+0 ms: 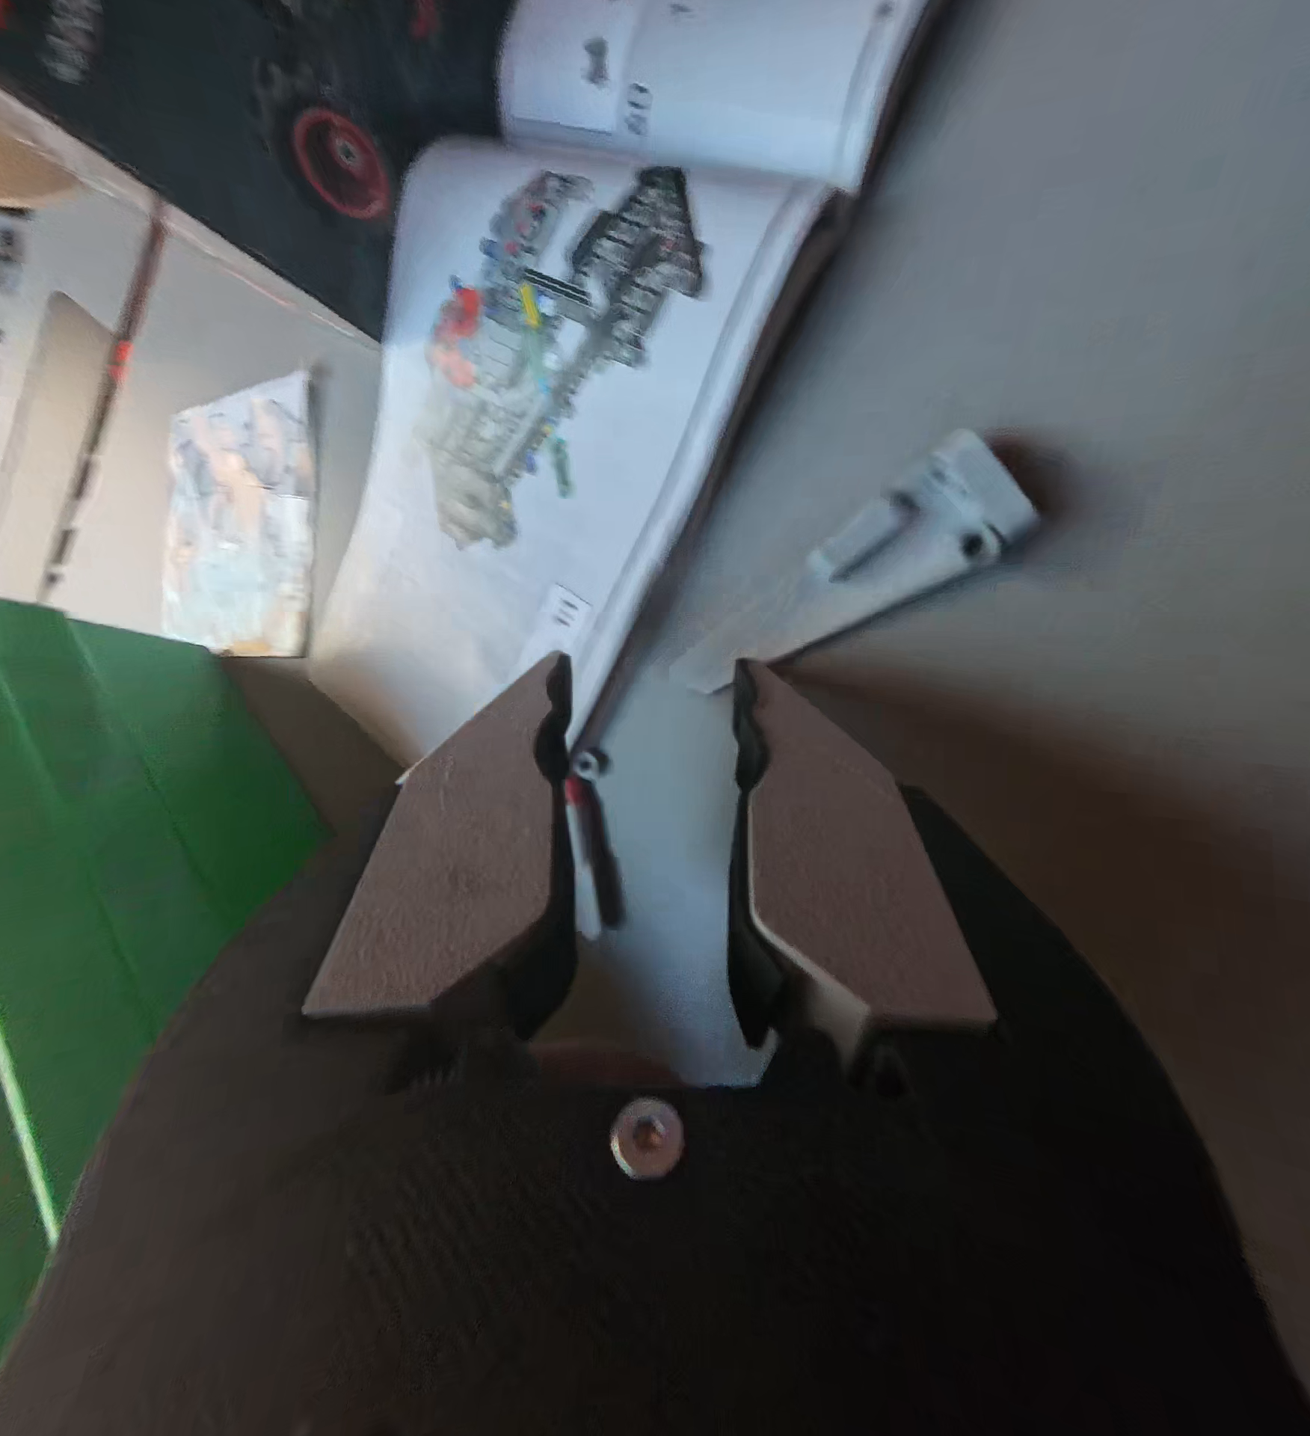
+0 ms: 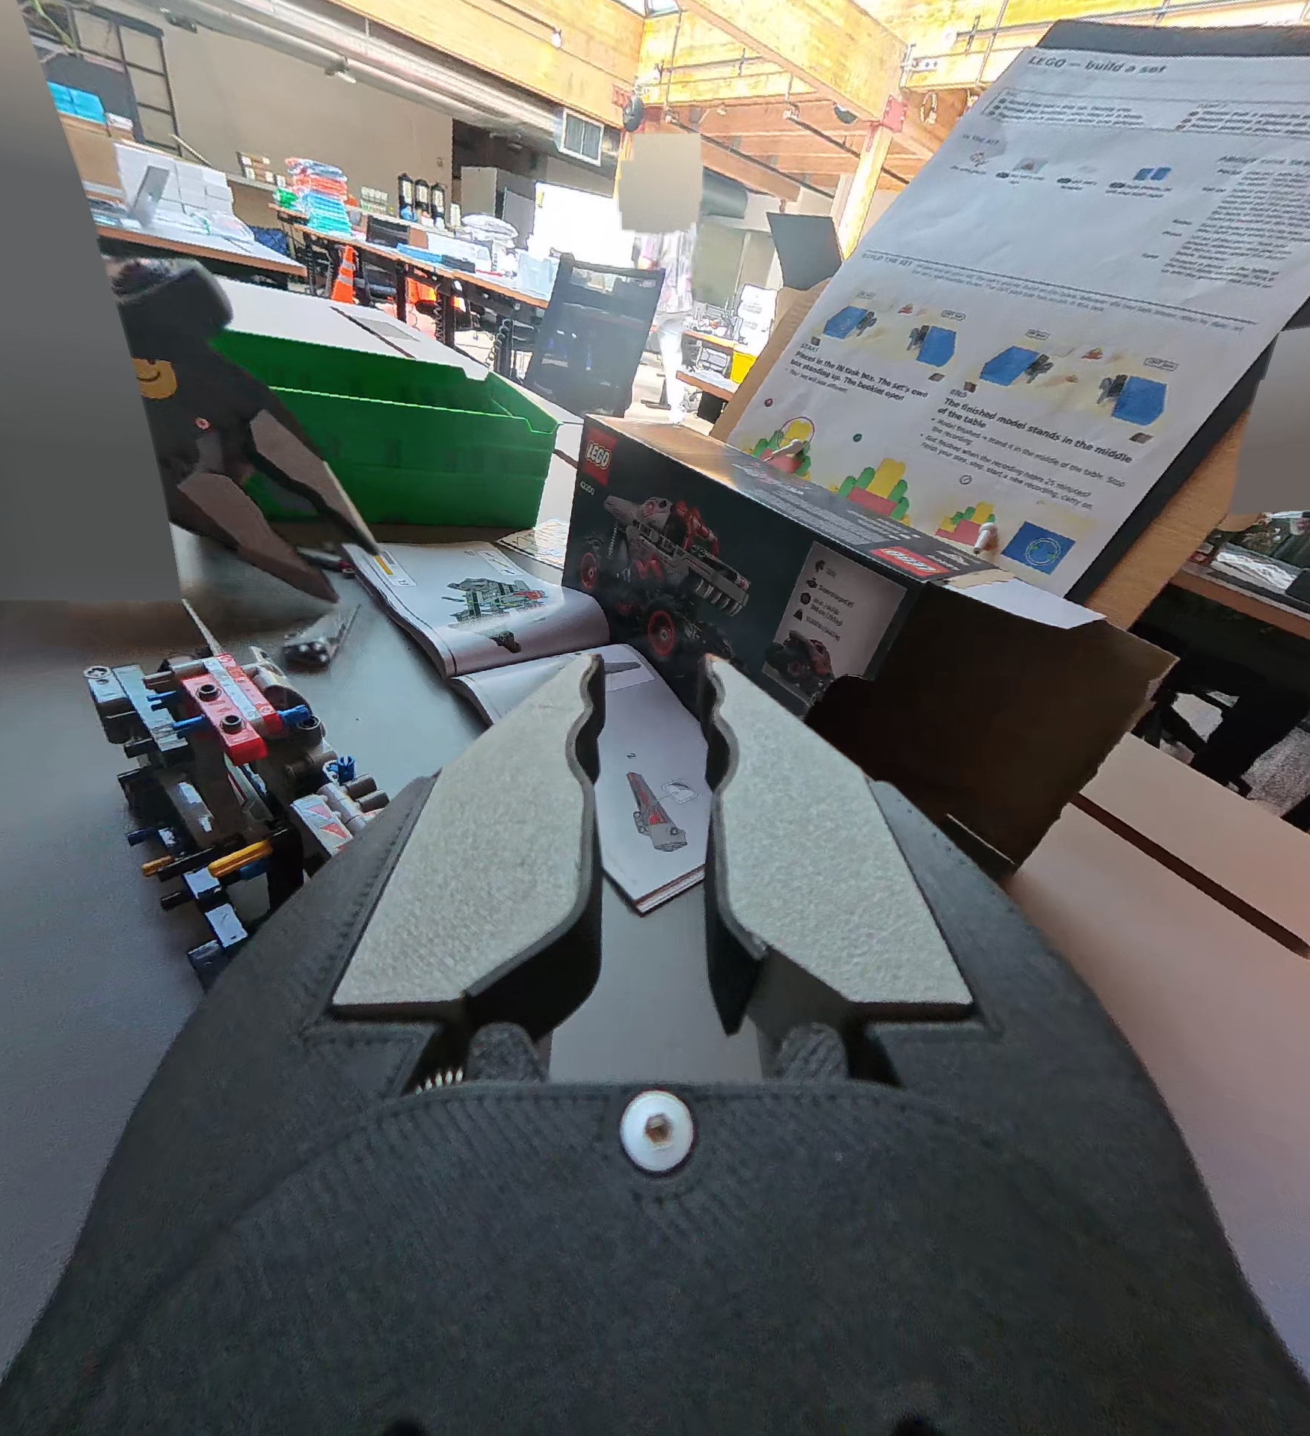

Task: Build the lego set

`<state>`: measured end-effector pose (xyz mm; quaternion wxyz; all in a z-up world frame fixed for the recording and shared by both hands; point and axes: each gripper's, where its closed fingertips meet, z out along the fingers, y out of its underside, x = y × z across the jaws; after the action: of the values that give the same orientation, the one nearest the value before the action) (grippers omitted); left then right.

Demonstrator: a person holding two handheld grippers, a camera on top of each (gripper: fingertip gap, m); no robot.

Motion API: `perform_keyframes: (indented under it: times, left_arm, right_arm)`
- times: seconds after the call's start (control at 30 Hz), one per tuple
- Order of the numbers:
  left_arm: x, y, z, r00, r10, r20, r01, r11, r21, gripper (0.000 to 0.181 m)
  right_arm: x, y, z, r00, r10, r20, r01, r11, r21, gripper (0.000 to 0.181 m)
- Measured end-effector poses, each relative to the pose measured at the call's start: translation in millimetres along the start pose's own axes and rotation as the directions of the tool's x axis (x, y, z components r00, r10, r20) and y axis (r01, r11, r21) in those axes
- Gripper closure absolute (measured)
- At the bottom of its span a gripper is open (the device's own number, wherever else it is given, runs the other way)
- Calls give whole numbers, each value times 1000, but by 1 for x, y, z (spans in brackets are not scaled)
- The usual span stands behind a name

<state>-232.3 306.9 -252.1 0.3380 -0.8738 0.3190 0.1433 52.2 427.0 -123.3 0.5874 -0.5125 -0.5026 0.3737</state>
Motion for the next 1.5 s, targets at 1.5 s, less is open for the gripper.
perform_keyframes:
  times: [1.5]
  left_arm:
    - [41, -97, -101, 974, -20, -227, 206, 502, 840, 167]
  right_arm:
    - [18, 46, 96, 921, 361, 146, -358, 932, -48, 120]
